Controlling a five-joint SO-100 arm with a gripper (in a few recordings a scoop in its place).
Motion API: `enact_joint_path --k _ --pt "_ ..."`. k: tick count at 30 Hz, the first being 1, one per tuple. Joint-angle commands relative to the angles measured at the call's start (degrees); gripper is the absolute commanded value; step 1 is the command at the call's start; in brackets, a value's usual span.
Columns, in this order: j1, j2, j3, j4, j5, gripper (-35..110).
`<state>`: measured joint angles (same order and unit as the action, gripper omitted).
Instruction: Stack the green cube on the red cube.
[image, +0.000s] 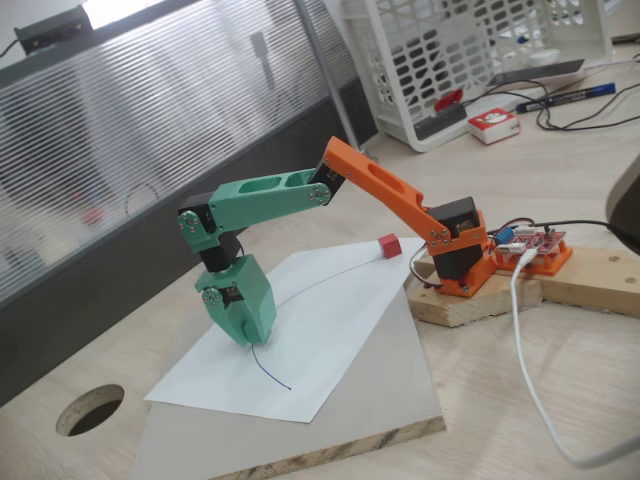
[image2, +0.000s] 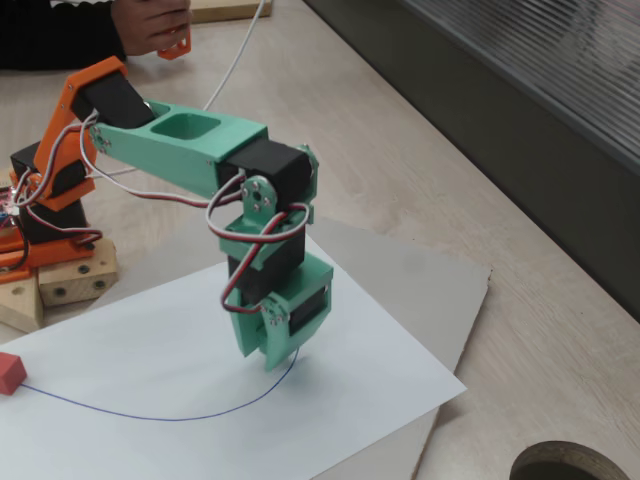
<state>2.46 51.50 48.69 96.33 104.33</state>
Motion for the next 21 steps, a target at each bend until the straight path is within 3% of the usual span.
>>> enact_joint_path --k 1,21 --pt "0.6 2.7 -0.9 0.3 0.0 9" --pt "1.6 2.7 -1.1 0.0 -0.1 9"
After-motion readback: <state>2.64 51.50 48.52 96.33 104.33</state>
